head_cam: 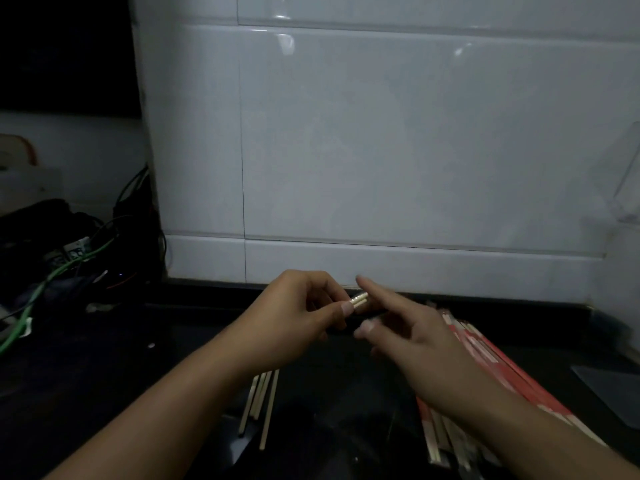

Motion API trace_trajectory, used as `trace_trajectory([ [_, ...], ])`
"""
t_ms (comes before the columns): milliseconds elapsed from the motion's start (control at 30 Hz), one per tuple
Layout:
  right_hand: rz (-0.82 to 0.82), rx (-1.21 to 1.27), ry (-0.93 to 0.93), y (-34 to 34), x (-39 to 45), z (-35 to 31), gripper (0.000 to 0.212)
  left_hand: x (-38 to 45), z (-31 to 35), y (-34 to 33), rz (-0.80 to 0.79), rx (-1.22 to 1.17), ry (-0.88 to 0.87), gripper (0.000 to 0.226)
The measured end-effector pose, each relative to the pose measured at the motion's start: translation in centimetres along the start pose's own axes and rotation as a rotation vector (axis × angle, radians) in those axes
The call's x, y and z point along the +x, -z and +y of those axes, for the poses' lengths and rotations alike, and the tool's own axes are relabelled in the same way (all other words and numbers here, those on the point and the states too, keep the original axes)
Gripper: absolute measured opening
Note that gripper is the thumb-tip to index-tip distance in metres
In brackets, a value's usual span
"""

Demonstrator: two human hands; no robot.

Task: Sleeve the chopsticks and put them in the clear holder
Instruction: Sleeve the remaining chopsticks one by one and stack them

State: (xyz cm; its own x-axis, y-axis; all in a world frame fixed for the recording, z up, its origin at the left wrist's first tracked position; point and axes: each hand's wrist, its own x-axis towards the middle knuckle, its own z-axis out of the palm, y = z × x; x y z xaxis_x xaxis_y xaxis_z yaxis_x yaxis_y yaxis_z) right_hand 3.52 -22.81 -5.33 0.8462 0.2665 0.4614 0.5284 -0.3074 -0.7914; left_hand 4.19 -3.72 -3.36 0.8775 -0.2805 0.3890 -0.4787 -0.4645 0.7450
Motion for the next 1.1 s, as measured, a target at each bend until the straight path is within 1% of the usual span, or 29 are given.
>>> trace_trajectory([
  [33,0.052,0.084,-0.015,-0.2,0.0,-0.1,0.05,0.0,0.0,0.0,0.001,0.0,0.0,0.003],
  [100,0.19,0.218,-0.033,0.2,0.3,-0.5,0.044,0.0,0.2,-0.1,0.007,0.011,0.006,0.003],
  [167,0.251,0.236,-0.042,0.9,0.5,-0.6,0.035,-0.1,0.4,-0.3,0.002,0.025,0.009,0.003],
  [267,0.235,0.248,-0.059,1.3,0.5,-0.5,0.03,-0.2,0.6,-0.6,-0.017,0.045,0.007,0.003],
  [367,0.224,0.253,-0.057,1.2,0.4,-0.6,0.03,-0.3,0.8,-0.7,-0.036,0.051,0.016,0.004],
  [533,0.218,0.184,-0.054,1.2,0.7,-0.1,0.029,-0.4,0.9,-0.8,-0.047,0.052,0.015,0.004],
  [633,0.237,0.237,-0.072,1.2,0.7,-0.1,0.025,-0.3,1.0,-0.9,-0.048,0.066,0.009,0.003],
  [733,0.205,0.286,-0.059,1.4,0.6,-0.3,0.025,-0.4,1.0,-0.9,-0.04,0.073,0.007,0.003],
  [800,0.201,0.271,-0.04,1.5,0.5,-0.3,0.029,-0.4,1.0,-0.9,-0.044,0.06,0.011,0.003],
  [900,0.198,0.238,-0.031,1.6,0.6,-0.2,0.028,-0.4,1.1,-1.0,-0.05,0.046,0.017,0.003],
  [1000,0.189,0.154,-0.001,1.5,0.7,0.1,0.029,-0.3,1.1,-1.0,-0.057,0.022,0.016,0.004],
  [1100,0.251,0.125,0.039,1.4,0.9,0.3,0.03,-0.4,1.0,-1.0,-0.063,0.025,0.024,0.001],
])
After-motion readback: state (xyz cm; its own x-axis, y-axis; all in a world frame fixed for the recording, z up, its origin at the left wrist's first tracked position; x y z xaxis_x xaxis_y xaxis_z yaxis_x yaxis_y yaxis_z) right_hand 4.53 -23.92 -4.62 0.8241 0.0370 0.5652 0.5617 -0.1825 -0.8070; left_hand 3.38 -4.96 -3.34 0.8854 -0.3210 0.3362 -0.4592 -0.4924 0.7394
